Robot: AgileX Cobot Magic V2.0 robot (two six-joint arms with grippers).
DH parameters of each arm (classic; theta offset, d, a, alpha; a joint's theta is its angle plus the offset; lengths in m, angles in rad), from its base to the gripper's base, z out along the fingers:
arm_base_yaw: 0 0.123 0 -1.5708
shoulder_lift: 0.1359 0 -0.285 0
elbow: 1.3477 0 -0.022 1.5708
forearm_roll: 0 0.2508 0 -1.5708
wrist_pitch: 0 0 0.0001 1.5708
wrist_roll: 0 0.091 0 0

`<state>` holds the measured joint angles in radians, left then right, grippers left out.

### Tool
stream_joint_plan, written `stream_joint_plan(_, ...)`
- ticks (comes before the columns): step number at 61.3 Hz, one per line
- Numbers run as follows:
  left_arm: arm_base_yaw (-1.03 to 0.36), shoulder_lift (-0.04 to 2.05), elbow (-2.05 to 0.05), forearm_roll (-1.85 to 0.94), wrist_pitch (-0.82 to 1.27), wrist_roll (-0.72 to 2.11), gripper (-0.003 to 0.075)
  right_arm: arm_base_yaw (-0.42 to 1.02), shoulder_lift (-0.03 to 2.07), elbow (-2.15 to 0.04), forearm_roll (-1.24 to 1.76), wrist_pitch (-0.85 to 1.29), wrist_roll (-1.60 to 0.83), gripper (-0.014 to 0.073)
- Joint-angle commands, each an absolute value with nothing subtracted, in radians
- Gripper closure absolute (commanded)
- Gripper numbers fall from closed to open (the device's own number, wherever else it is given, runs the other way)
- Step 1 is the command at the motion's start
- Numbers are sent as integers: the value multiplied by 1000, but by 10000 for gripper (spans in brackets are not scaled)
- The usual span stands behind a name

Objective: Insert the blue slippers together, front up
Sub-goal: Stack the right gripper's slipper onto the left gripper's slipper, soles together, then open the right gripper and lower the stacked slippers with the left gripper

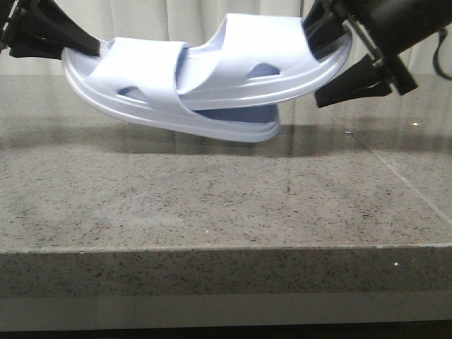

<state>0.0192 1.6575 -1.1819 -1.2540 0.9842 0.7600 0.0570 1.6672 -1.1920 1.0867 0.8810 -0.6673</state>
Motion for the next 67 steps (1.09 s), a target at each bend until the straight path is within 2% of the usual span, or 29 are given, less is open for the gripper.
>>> stream_joint_plan(1,9,1617,-1208,-1339,1015,755,741,29,1578,-1238,1045,915,-636,20)
stream_joint_plan(27,9,1617,-1208,-1339,1016,755,741,-91,1471,-1243,927,1002,-589,-14)
stream_joint_plan(47,9,1617,-1208,-1339,1016,755,741,-52,1248,-1167,592,988,-435,-7)
stream_joint_plan(67,9,1617,-1208,-1339,1016,755,741,-49,1095,-1025,564,904,-427,-7)
